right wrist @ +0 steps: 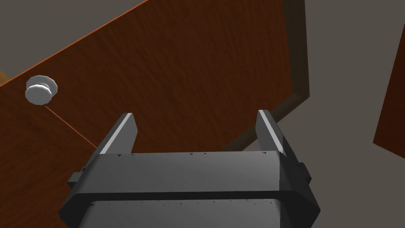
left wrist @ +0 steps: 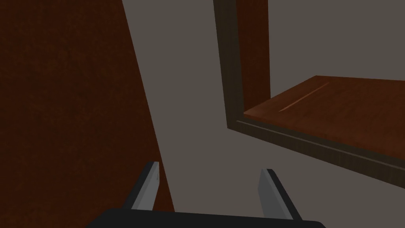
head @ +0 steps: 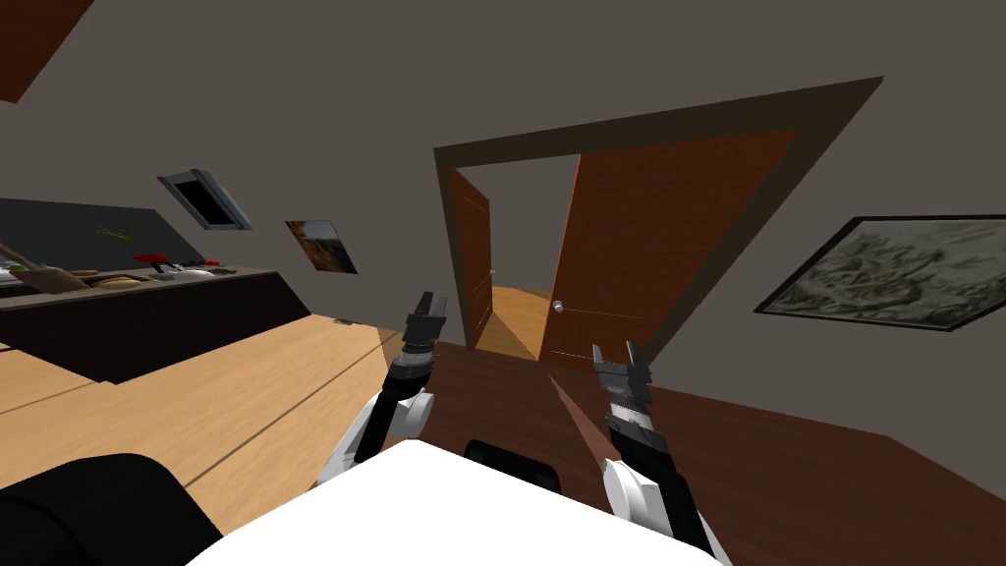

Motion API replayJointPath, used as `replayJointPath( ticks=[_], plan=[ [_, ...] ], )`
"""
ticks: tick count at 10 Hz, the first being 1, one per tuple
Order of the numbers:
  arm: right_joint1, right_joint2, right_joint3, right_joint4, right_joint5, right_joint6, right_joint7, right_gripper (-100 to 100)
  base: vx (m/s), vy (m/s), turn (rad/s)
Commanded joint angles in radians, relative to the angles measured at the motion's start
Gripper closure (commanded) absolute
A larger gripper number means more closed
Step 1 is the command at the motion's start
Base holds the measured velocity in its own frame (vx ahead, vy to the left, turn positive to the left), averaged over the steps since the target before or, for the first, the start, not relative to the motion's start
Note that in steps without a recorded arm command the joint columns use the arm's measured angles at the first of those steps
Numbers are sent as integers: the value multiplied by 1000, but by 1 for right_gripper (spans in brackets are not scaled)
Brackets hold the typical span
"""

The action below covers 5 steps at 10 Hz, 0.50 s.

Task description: Push the door open

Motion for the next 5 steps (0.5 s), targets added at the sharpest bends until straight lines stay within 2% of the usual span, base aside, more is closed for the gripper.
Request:
replayJointPath(
  ticks=[1, 5],
  plan=[
    [-14, -10, -2, 36, -28, -13, -29, -100, 96, -59, 117],
    [-42, -21, 6, 130, -91, -52, -92, -100, 84, -64, 122]
  ],
)
